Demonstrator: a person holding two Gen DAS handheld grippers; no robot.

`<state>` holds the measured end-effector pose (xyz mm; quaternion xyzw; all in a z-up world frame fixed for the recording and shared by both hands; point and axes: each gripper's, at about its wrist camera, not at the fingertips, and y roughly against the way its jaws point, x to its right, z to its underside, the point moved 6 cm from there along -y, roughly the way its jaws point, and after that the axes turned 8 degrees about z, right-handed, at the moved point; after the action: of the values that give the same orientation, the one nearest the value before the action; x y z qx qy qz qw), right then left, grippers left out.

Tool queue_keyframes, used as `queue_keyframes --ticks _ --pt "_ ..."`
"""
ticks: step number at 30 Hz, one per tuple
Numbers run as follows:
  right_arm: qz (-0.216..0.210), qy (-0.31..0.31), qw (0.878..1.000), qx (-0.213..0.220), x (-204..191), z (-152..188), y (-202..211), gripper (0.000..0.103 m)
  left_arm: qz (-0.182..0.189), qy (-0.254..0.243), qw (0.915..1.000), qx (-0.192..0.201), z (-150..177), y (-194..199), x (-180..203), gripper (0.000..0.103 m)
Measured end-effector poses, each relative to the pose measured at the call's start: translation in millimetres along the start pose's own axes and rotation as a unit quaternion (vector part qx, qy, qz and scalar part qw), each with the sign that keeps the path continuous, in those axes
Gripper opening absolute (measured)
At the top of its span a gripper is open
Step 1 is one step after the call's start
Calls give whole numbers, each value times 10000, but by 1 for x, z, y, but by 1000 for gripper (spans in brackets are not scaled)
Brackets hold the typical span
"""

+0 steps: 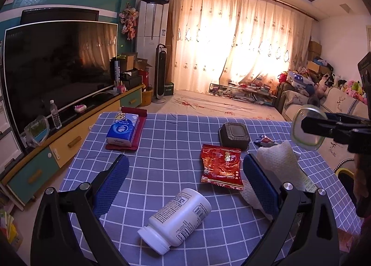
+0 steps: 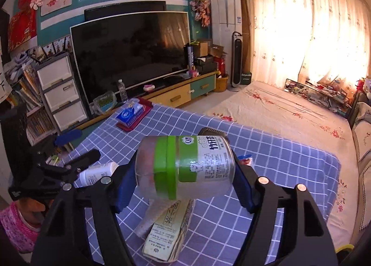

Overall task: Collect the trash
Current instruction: 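Carry the jar over the bin and open the right gripper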

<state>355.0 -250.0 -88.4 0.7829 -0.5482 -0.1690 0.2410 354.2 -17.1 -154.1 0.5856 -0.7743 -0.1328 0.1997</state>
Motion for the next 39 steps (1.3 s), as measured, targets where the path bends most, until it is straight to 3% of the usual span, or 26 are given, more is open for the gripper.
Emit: queue_keyframes --ticks 4,10,14,20,24,28,33,39 --pt "323 -160 9992 152 24 1 34 68 23 -44 10000 -31 2 -1 3 97" --pt "1462 -817 9859 56 105 44 85 68 52 -104 9999 -8 2 1 7 97" --pt "2214 -1583 9617 -311 175 101 109 68 57 -131 9999 -11 3 2 9 97" --pt "3194 -2530 9072 -1050 264 197 129 68 21 -219 9997 -83 6 -2 12 97" --pt "3466 -3040 8726 -1613 303 254 124 68 0 -280 9995 -115 8 -4 15 97" --pt "3531 -3311 8515 -2014 317 292 111 68 -40 -332 9993 -137 9 -6 17 97" --pt "3542 -3428 8384 -2325 326 314 99 68 -56 -377 9991 -171 10 -8 19 97" --pt "3735 -3372 8362 -2179 331 310 104 74 -44 -395 9991 -179 10 -8 20 97"
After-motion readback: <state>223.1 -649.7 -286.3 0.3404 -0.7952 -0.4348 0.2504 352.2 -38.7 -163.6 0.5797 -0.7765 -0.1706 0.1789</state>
